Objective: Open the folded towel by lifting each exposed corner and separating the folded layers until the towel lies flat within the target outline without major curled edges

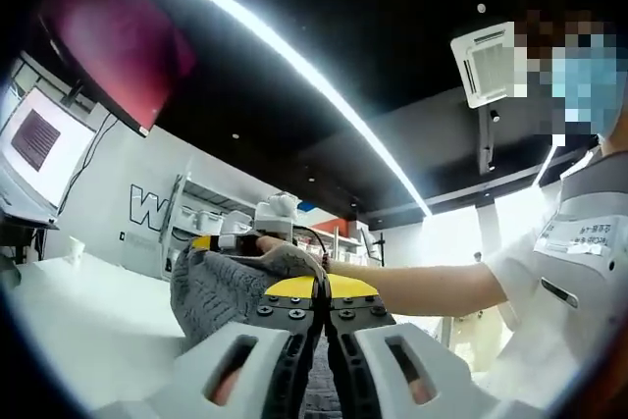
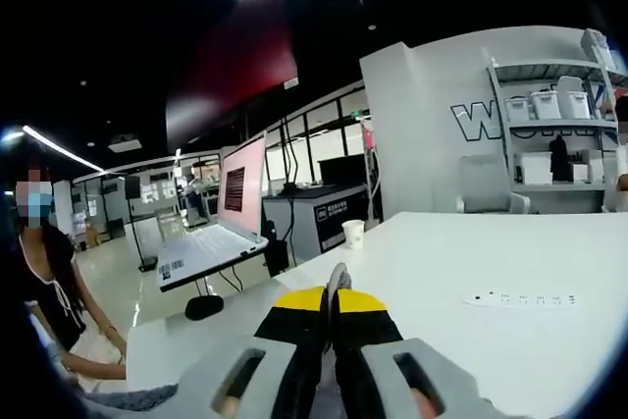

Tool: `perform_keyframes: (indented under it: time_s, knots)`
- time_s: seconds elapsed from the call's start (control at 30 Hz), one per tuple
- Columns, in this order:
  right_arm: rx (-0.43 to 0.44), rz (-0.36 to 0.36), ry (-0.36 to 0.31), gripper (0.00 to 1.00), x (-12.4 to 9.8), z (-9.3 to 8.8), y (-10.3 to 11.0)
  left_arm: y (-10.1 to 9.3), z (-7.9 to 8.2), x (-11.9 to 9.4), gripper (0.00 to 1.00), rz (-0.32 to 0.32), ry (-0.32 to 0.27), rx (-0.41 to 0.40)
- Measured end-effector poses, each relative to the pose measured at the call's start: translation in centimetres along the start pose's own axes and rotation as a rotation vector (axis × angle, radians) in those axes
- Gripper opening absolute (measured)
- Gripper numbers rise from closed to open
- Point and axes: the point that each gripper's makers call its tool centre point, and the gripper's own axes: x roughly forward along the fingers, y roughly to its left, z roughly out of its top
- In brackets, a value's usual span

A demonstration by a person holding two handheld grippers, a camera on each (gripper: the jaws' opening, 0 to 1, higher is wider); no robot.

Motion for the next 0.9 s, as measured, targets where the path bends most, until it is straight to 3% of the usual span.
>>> perform_keyframes:
  time_s: [0.2, 0.9]
  knots:
    - [0.02, 0.001, 0.015, 0.0, 0.1, -1.3, 0.1, 0.3, -0.1, -0.4, 0.01, 0.009, 0.008, 0.004]
    - [0.012, 0.006, 0.04, 0.0, 1.3, -2.1, 0.7, 1.0, -0.7, -1.5, 0.01, 0.032, 0.017, 0.006]
